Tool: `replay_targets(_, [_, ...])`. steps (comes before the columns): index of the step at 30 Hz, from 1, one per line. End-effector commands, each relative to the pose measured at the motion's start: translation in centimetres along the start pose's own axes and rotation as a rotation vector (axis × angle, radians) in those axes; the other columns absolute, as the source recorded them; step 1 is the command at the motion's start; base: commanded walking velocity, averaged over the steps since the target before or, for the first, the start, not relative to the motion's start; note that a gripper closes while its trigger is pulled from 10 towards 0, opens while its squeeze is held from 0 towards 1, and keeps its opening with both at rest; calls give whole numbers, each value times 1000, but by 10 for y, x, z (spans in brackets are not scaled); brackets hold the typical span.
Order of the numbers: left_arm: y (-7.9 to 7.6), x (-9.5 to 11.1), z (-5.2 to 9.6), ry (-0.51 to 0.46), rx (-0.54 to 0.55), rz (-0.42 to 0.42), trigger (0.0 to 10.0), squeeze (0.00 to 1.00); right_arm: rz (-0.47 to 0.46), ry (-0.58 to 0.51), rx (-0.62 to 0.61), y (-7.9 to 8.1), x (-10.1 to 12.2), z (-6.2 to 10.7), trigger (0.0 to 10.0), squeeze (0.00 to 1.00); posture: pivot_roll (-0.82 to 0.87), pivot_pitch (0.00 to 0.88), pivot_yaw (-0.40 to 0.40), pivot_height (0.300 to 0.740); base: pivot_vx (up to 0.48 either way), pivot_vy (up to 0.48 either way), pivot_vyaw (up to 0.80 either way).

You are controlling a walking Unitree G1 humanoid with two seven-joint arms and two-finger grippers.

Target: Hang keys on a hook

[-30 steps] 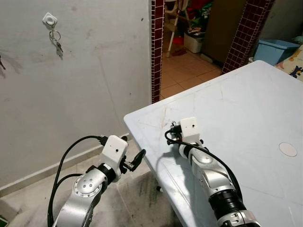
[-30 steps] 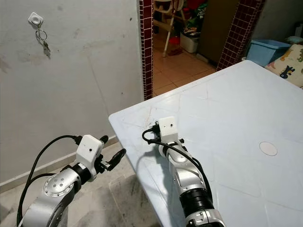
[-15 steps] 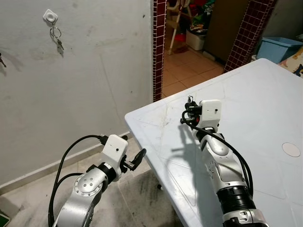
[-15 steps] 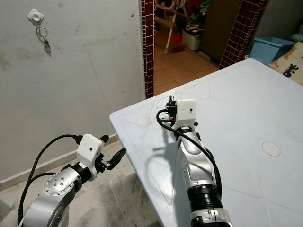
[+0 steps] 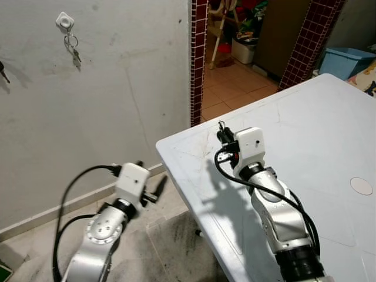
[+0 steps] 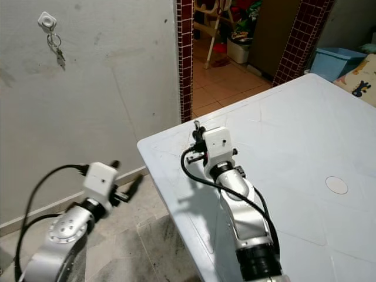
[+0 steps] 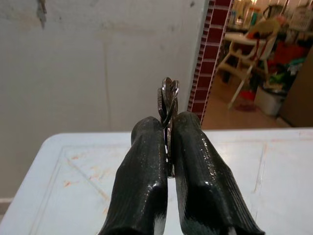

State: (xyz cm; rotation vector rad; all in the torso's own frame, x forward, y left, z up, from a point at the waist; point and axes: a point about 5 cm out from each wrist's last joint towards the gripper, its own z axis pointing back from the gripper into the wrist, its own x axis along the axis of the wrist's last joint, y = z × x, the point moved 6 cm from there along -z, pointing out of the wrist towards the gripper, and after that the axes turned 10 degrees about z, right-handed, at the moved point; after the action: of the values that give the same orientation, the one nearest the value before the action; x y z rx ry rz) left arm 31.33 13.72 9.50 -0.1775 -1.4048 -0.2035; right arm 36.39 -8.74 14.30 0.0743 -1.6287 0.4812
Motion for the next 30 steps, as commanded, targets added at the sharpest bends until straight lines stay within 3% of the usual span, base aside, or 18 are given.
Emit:
replay_targets(1, [9, 2, 2, -7, 47, 7, 10000, 0, -29, -1, -8, 1, 4, 4, 10000, 0, 67, 36, 37, 740, 0, 0, 0])
replay_targets(6, [9, 3, 0, -12, 59, 6, 10000, 0, -32, 18, -7, 6, 1, 10, 10000, 0, 63, 38, 44, 740, 0, 0, 0])
replay_targets(9, [8, 4, -3, -16, 60, 2, 10000, 0, -40, 24, -6, 10, 3, 11, 10000, 0, 61, 39, 50, 740, 0, 0, 800])
replay_targets(14, [11, 6, -5, -19, 75, 23, 10000, 0, -52, 25, -11, 11, 4, 10, 10000, 0, 62, 42, 52, 740, 0, 0, 795])
replay_targets(18, [13, 5, -5, -13, 87, 33, 10000, 0, -66, 34, -24, 8, 3, 10, 10000, 0, 64, 42, 52, 740, 0, 0, 0])
replay_targets(30, [18, 3, -6, 2, 103, 35, 10000, 0, -94, 47, -59, 0, 4, 6, 10000, 0, 76, 33, 60, 740, 0, 444, 0])
